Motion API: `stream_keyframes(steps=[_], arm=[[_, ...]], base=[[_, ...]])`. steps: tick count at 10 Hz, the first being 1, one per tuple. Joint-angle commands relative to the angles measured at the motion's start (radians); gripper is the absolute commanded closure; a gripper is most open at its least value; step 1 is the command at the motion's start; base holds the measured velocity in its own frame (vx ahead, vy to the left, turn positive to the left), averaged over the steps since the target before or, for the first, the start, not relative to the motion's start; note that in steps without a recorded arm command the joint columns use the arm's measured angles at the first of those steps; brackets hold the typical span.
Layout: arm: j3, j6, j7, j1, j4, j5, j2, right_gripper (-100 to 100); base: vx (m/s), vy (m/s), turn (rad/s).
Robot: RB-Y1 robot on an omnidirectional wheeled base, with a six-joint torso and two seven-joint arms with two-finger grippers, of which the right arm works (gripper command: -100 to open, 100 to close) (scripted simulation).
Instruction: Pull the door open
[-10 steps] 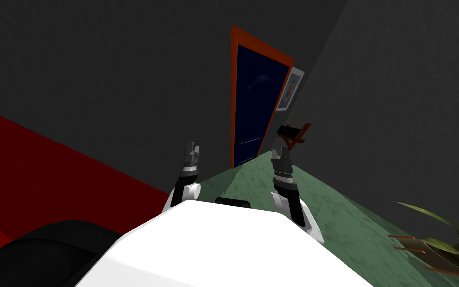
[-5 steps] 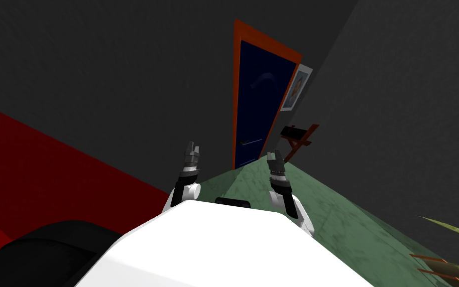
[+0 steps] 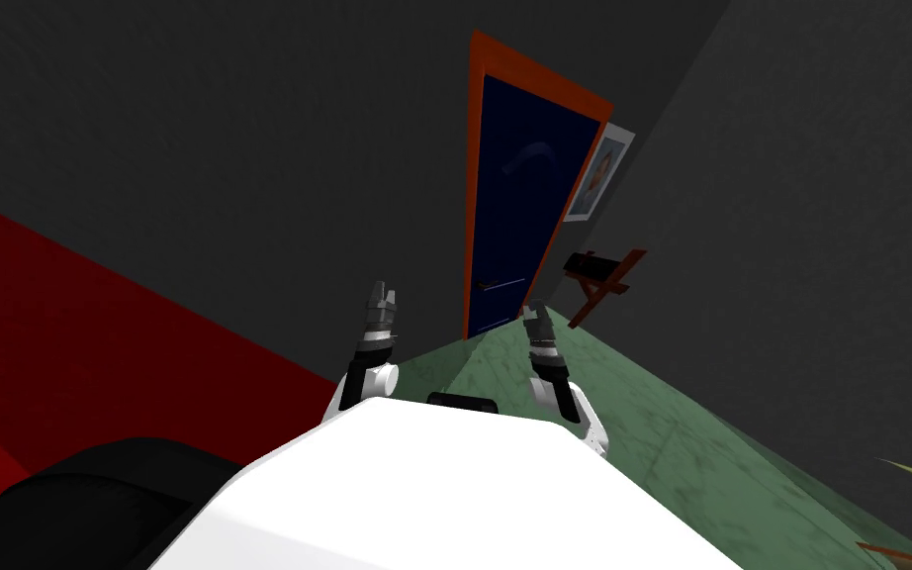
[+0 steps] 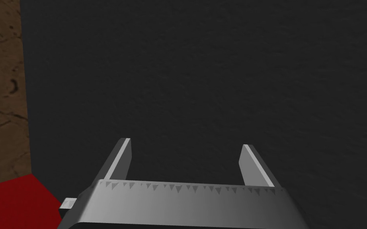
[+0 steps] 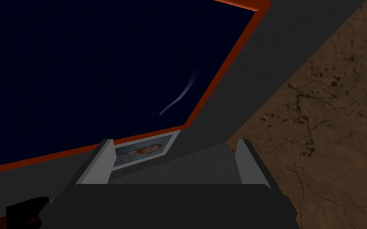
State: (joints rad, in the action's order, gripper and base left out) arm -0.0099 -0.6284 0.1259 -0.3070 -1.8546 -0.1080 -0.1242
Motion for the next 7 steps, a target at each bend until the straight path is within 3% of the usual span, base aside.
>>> stream_keyframes(steps=[1, 7], arm=[[0.000, -0.003, 0.007, 0.012, 0.031, 0.000, -0.007, -100], [0.015, -0.031, 0.050, 0.094, 0.208, -0.011, -0.044, -100]], base=[[0.047, -0.018, 0.045], [0.055, -0.025, 0.064]])
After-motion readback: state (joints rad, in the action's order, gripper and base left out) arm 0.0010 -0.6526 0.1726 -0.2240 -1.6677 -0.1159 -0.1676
